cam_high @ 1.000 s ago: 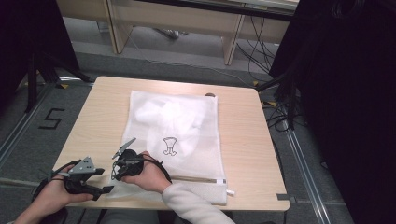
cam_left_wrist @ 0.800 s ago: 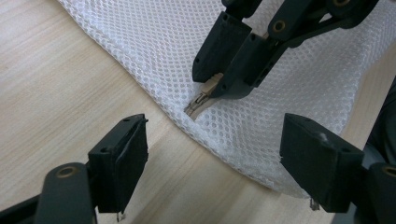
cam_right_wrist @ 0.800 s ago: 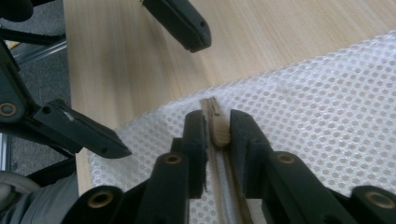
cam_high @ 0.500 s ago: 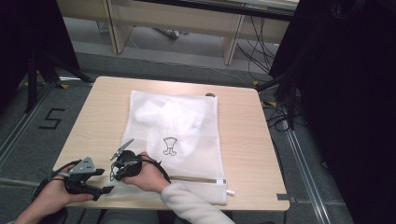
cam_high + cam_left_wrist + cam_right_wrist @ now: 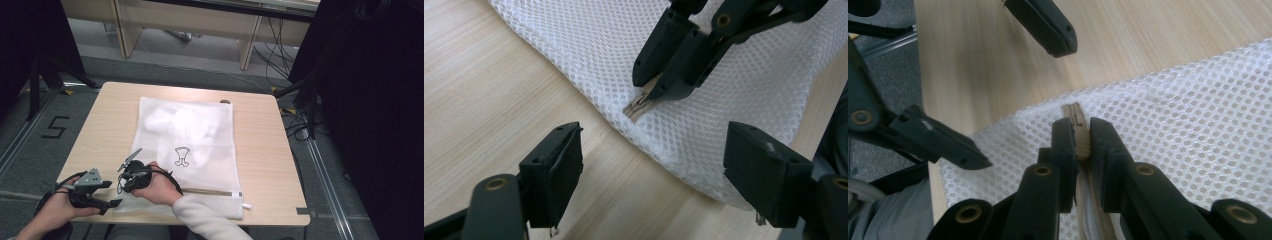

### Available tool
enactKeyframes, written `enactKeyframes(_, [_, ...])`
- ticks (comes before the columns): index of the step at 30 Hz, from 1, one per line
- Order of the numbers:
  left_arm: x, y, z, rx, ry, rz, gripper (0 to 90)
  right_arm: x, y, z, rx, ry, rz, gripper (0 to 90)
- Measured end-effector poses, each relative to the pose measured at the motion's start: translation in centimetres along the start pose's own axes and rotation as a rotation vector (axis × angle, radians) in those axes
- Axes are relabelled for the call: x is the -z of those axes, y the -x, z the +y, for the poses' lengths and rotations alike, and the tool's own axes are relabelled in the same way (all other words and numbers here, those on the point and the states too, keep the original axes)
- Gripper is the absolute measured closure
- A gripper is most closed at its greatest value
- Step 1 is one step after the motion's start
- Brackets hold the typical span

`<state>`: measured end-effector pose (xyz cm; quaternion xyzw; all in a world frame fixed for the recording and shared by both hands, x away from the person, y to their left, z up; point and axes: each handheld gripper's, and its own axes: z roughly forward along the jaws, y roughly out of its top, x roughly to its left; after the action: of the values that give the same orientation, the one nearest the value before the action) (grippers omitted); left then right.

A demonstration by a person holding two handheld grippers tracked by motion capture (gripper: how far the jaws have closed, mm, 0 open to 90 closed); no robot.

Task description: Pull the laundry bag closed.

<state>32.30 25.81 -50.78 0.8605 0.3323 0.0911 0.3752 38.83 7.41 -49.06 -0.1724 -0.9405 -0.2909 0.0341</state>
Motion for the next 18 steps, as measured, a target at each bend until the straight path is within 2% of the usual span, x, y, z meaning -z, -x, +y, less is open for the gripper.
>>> enactKeyframes(1, [-0.1, 0.1, 0.0, 0.017, 0.012, -0.007, 23.8, 0.2, -0.1, 0.1, 0.002, -0.001, 0.0, 82.1])
enactKeyframes(2, [0.0, 0.0, 0.0, 0.002, -0.002, -0.007, 24.4, 0.5, -0.1, 0.2, 0.012, 0.0, -0.003, 82.1])
enactKeyframes(4, [-0.2, 0.2, 0.2, 0.024, 0.017, -0.023, 25.8, 1.2, -0.1, 0.5, 0.02, -0.001, -0.003, 82.1])
enactKeyframes(6, [-0.2, 0.2, 0.3, 0.028, 0.004, -0.023, 28.0, 1.4, -0.2, 0.5, 0.009, -0.003, 0.011, 82.1])
enactKeyframes(7, [-0.4, 0.5, 0.5, 0.047, 0.025, -0.05, 30.0, 1.7, -0.1, 0.6, 0.018, -0.004, -0.006, 82.1])
enactKeyframes(9, [-0.4, 0.5, 0.6, 0.048, 0.019, -0.048, 31.5, 1.8, -0.2, 0.6, 0.007, -0.006, -0.006, 82.1])
enactKeyframes(10, [-0.6, 0.6, 0.7, 0.053, 0.034, -0.068, 33.8, 1.9, -0.1, 0.6, 0.024, 0.001, -0.008, 82.1])
enactKeyframes(12, [-0.7, 0.8, 0.8, 0.095, 0.023, -0.081, 39.7, 2.1, -0.2, 0.5, 0.014, -0.001, -0.007, 82.1])
enactKeyframes(13, [-0.8, 0.7, 0.9, 0.098, 0.02, -0.09, 47.3, 2.2, -0.2, 0.4, 0.013, -0.001, -0.007, 82.1])
enactKeyframes(14, [-0.8, 0.8, 1.0, 0.117, 0.014, -0.097, 51.0, 2.2, -0.1, 0.4, 0.025, 0.0, -0.01, 82.1])
enactKeyframes(15, [-0.9, 0.8, 1.0, 0.116, 0.005, -0.099, 51.0, 2.2, -0.1, 0.4, 0.025, 0.0, -0.01, 82.1])
enactKeyframes(16, [-0.9, 0.8, 1.1, 0.123, 0.006, -0.094, 58.2, 2.3, -0.2, 0.3, 0.029, -0.003, -0.013, 82.1])
enactKeyframes(18, [-0.9, 0.7, 1.2, 0.131, 0.009, -0.091, 60.7, 2.3, -0.2, 0.3, 0.028, -0.002, -0.008, 82.1])
